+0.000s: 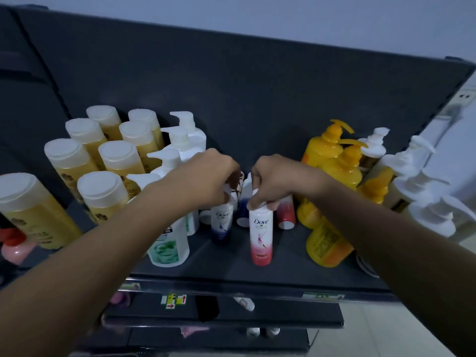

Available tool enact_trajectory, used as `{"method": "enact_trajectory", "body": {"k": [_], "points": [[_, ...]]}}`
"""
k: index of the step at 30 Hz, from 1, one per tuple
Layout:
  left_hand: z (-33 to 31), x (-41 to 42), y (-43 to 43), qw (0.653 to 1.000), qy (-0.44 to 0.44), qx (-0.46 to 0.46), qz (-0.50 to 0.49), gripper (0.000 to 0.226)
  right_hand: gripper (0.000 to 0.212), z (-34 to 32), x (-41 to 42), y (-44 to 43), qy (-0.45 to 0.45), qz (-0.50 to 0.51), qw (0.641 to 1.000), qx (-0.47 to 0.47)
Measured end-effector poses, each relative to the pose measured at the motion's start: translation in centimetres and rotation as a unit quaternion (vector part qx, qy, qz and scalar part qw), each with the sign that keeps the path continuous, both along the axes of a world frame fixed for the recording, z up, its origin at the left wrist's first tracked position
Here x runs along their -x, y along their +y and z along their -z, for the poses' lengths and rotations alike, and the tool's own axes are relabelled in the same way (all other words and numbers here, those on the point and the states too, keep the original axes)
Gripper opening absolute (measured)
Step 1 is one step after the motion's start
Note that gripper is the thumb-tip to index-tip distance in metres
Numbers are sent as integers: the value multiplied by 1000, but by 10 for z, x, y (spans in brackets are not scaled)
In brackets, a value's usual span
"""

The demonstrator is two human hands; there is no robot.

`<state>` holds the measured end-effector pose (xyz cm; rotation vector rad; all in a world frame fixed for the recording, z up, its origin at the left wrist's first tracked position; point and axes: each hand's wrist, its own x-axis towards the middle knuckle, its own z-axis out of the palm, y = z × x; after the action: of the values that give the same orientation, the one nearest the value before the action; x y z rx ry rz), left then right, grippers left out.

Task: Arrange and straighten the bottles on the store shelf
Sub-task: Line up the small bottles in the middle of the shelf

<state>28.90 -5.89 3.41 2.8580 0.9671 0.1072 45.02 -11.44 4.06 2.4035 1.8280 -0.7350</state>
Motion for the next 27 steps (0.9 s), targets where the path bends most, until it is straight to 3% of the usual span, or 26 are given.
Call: {"method": "enact_trajectory", "body": {"k": [6, 16, 27], "points": [[-5, 13, -3, 1000, 10, 5, 24, 21, 21, -1, 7, -18, -17, -21, 999, -40], [-1, -12, -26, 998, -40, 38, 44, 16, 16, -4, -15, -37, -85, -3, 996, -16], [6, -49, -39, 994, -56, 65, 70, 21, 12, -1, -41, -52, -52, 57, 997, 24]]}}
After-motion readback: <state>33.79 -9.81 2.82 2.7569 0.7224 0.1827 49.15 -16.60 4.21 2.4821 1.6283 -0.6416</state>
